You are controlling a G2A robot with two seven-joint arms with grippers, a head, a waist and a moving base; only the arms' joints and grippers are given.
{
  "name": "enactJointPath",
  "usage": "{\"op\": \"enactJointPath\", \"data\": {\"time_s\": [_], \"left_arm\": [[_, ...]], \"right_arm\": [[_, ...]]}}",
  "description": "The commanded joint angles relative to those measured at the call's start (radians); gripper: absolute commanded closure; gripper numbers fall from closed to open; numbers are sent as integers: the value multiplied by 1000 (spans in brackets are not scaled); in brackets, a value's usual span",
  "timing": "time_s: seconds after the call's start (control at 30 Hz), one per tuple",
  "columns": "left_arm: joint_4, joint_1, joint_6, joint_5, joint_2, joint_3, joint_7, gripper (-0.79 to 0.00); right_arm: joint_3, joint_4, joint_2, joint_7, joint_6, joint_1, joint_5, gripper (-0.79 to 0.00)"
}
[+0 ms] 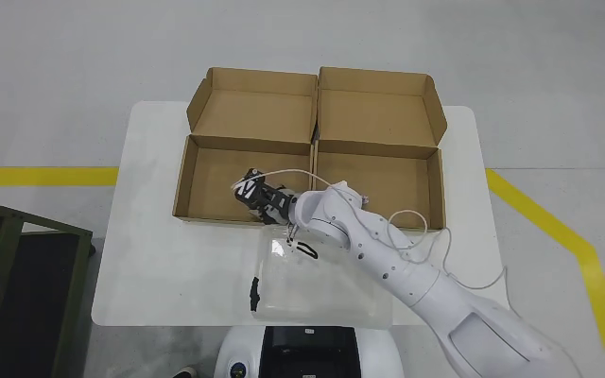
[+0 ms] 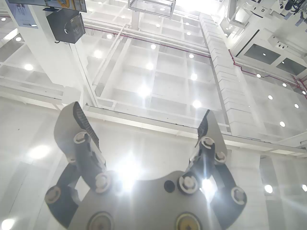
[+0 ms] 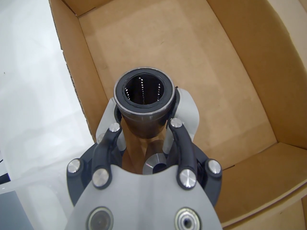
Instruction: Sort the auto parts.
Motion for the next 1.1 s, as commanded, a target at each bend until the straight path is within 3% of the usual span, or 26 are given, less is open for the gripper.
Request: {"op": "enactJointPath", "data": {"time_s": [0.0,0.07,0.23,0.47,0.77,1.07], "left_arm": [[0,0,0,0,0,0,0,-785],[0,0,0,0,0,0,0,-785],[0,0,0,0,0,0,0,-785],[0,0,0,0,0,0,0,-785],[0,0,0,0,0,0,0,-785],[0,0,0,0,0,0,0,-785]], "right_arm": [[5,-4,-1,4,-2,-2,-4,-542],[10,-10,-1,8,-5,-5,-10,-597],[25,-38,0,8,-15,-15,-25,-619],[76,-153,15,-6,-37,-53,-48,-785],[183,-349,50,-20,-73,-152,-65,-785],[301,-551,93,-56,-122,-317,-95,-785]]}}
